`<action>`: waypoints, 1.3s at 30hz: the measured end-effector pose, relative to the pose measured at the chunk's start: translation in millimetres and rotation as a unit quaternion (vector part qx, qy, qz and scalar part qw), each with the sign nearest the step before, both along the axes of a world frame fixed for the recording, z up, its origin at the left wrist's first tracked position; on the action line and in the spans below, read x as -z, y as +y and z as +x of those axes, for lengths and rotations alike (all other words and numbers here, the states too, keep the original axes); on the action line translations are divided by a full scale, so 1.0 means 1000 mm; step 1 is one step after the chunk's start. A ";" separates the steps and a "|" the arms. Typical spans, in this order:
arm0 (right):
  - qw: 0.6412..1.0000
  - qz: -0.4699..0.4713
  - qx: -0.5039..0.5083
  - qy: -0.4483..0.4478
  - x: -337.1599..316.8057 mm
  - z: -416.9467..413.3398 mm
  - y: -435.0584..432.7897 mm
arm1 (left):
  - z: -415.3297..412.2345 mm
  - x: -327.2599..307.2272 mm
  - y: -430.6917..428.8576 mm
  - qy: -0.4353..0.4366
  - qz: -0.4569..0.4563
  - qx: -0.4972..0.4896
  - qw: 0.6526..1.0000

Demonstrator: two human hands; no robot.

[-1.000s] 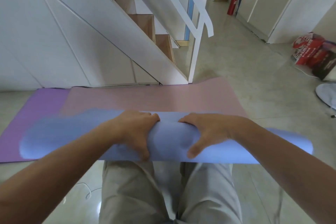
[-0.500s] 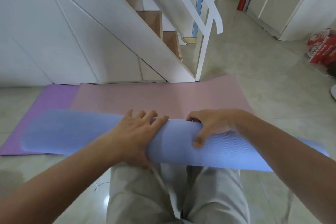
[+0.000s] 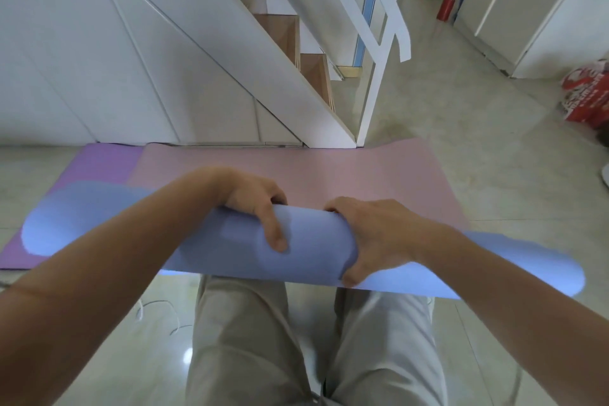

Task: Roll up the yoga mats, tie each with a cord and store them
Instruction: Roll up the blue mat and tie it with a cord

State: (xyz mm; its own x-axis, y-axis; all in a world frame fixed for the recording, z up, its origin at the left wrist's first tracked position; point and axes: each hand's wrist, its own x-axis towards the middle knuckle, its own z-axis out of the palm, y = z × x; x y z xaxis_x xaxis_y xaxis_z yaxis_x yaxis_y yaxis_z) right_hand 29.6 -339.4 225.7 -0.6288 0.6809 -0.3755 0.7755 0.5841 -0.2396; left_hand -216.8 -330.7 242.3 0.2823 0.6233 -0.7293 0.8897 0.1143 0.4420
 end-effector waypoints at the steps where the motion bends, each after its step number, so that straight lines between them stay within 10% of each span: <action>1: 0.999 -0.033 0.017 0.011 -0.003 0.002 0.006 | 0.001 -0.003 -0.002 0.013 0.024 0.018 0.999; 8: 0.974 -0.214 0.060 0.033 -0.009 -0.004 0.038 | 0.009 0.008 -0.038 0.232 0.329 0.216 0.890; 16: 0.981 0.171 -0.075 -0.050 0.010 -0.012 0.000 | -0.003 0.000 0.003 0.029 0.079 0.006 0.996; 21: 0.999 0.005 -0.025 -0.027 -0.011 -0.008 0.027 | 0.002 -0.008 -0.018 0.056 0.135 0.063 0.987; 27: 0.972 -0.227 0.038 0.037 -0.006 -0.004 0.040 | 0.009 0.013 -0.064 0.266 0.405 0.260 0.835; 35: 0.983 0.144 -0.098 -0.051 0.003 -0.009 0.002 | -0.003 -0.001 -0.001 0.064 0.118 0.060 0.989; 39: 0.974 0.192 -0.113 -0.042 0.018 -0.014 0.004 | -0.004 0.004 0.000 -0.012 0.006 -0.003 1.000</action>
State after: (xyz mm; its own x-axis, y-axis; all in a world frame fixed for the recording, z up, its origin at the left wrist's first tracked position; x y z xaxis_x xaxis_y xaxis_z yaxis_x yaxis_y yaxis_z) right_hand 15.5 -335.2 207.8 -0.7576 0.6284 -0.1765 0.6234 0.7768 0.0895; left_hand -221.2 -331.0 237.8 0.2953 0.6334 -0.7153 0.8779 0.1154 0.4647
